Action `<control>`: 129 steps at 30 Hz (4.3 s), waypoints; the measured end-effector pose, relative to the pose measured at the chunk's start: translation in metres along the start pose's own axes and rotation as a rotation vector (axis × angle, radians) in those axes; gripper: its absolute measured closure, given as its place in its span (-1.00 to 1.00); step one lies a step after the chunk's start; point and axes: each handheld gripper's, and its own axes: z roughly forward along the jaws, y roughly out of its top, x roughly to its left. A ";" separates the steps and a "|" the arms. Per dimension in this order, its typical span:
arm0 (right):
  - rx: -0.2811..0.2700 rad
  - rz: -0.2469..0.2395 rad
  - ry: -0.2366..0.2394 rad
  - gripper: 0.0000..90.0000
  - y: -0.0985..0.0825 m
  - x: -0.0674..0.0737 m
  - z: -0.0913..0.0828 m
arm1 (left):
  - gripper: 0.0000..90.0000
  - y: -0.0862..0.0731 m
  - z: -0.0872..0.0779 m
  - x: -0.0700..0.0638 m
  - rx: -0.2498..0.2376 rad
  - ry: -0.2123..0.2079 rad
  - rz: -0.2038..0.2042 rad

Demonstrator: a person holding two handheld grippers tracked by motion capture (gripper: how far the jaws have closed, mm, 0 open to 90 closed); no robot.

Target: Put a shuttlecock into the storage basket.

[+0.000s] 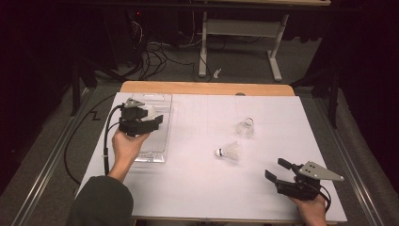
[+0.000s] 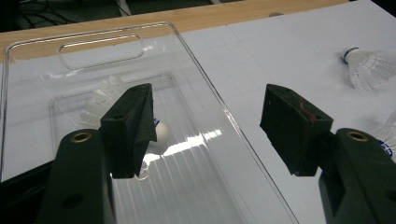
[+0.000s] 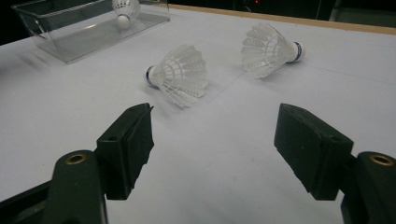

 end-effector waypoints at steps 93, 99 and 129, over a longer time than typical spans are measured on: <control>-0.007 0.013 -0.001 -0.37 0.001 -0.001 0.000 | -0.24 -0.097 -0.067 -0.009 -0.205 -0.013 -0.023; -0.005 0.015 -0.002 -0.37 0.000 -0.001 0.000 | -0.25 -0.103 -0.068 -0.008 -0.210 -0.012 -0.031; -0.008 0.006 -0.002 -0.37 0.000 0.000 -0.001 | -0.28 -0.115 -0.066 -0.024 -0.204 -0.056 -0.014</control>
